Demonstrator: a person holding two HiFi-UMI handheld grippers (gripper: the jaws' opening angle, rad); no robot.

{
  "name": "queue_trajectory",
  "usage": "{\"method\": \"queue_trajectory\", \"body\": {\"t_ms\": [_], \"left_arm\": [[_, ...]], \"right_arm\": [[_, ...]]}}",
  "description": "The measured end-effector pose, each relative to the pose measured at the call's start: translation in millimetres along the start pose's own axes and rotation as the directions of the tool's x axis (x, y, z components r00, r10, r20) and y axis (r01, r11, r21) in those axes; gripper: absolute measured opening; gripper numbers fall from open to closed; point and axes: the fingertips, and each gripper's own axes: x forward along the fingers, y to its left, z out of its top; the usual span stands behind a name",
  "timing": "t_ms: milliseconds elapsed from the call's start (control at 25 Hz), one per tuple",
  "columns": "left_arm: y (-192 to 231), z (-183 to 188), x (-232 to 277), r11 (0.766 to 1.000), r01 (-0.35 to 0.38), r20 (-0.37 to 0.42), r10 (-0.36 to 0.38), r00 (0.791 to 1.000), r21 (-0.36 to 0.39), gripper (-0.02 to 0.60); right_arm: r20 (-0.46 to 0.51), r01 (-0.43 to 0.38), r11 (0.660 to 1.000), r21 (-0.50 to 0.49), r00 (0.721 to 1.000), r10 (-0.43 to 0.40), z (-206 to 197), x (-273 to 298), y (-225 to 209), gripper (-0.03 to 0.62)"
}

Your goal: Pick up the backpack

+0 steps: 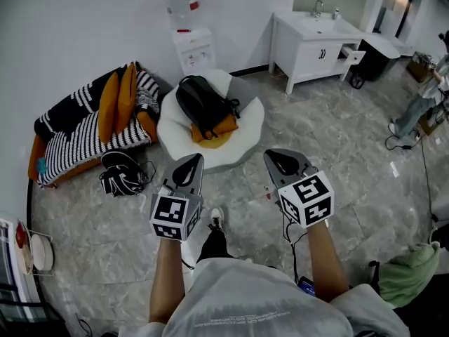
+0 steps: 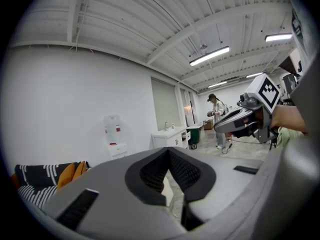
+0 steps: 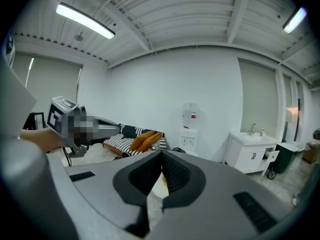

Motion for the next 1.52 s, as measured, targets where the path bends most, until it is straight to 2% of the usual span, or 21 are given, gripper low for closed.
{"method": "queue_trajectory", "body": {"t_ms": [480, 800, 1040, 1280, 1520], "left_arm": [[49.0, -11.6, 59.1, 1.0, 0.011, -0.017, -0.011, 1.0, 0.001, 0.0], [96.6, -12.7, 105.0, 1.0, 0.029, -0.018, -0.029, 0.999, -0.006, 0.0], [124.9, -8.8, 140.0, 0.999, 0.052, -0.026, -0.053, 0.998, -0.005, 0.0], [150.0, -11.5, 167.4, 0.998, 0.067, -0.04, -0.068, 0.997, -0.015, 0.0], [165.4, -17.6, 186.7, 0.997, 0.082, -0.053, -0.082, 0.995, -0.017, 0.0]], "right_arm": [[0.038, -0.057, 0.998, -0.009, 0.998, 0.057, 19.9, 66.0, -19.4, 0.002], [0.037, -0.046, 0.999, 0.025, 0.998, 0.046, 38.6, 121.2, -41.4, 0.002], [0.002, -0.018, 0.999, 0.036, 1.0, 0.018, 52.8, 159.5, -64.0, 0.002], [-0.065, -0.029, 0.999, 0.037, 0.997, 0.032, 51.9, 193.0, -72.0, 0.002], [-0.071, -0.04, 0.998, 0.056, 0.997, 0.044, 55.8, 214.8, -80.2, 0.002]]}}
